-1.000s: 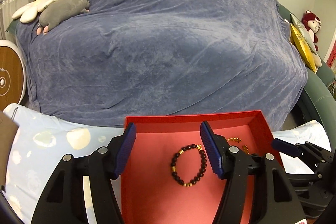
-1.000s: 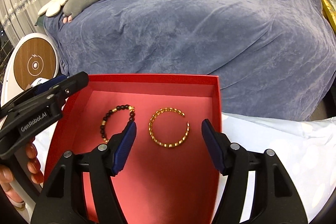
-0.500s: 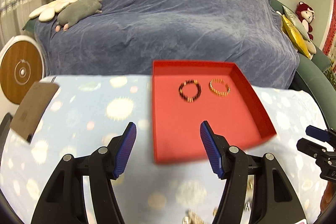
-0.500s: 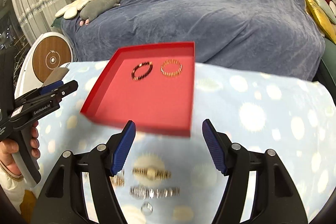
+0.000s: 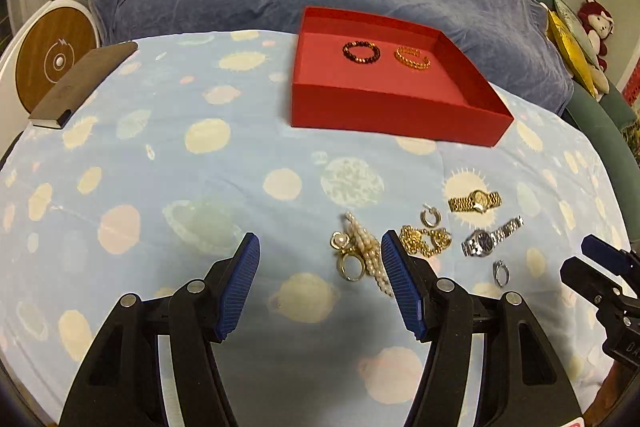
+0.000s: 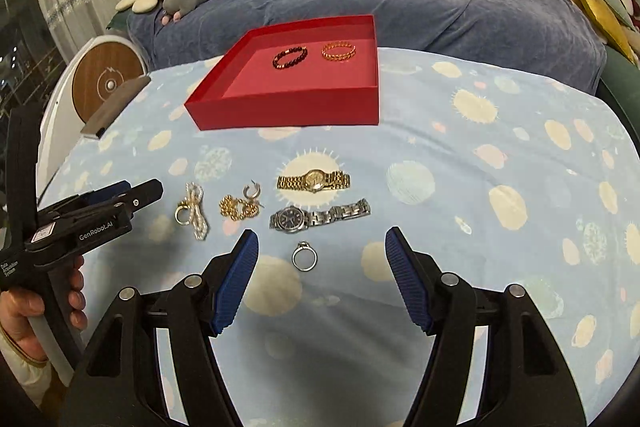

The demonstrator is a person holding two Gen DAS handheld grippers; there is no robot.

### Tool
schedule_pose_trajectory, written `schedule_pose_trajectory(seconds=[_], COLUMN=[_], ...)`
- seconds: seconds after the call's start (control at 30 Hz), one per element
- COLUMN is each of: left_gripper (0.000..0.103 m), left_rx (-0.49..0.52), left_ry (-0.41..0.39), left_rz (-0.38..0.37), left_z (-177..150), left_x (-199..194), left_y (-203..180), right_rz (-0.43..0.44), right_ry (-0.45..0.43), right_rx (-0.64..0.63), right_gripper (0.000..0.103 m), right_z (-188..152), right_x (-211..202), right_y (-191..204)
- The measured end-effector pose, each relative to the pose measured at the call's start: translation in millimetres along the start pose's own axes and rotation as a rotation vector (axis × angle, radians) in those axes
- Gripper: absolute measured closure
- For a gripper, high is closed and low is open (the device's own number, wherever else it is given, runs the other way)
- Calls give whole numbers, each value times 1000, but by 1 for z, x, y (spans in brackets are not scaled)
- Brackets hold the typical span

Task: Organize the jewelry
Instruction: 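Grasp the pearl necklace with the left gripper and lift it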

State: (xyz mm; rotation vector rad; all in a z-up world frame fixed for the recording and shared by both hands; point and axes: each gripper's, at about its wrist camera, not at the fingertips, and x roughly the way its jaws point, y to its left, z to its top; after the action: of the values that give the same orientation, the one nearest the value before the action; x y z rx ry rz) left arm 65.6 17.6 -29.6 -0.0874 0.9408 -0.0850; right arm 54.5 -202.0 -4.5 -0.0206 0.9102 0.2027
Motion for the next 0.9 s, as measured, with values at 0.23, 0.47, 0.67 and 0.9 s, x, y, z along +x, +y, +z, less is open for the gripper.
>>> schedule_pose_trajectory(seconds=[0.23, 0.47, 0.67, 0.9], left_gripper=[51, 57, 75, 78], left_rx=[91, 111, 72, 25], left_ry=[-39, -24, 42, 56], left_rz=[-15, -35, -37, -60], left_z=[-8, -5, -10, -13], left_x=[6, 18, 30, 29], left_y=[-20, -32, -22, -9], right_rz=[10, 30, 30, 37], right_ry=[25, 35, 40, 39], right_rx=[-22, -24, -20, -21], right_gripper=[39, 39, 39, 39], right_z=[-3, -2, -2, -1], right_x=[12, 16, 16, 17], right_y=[0, 4, 5, 8])
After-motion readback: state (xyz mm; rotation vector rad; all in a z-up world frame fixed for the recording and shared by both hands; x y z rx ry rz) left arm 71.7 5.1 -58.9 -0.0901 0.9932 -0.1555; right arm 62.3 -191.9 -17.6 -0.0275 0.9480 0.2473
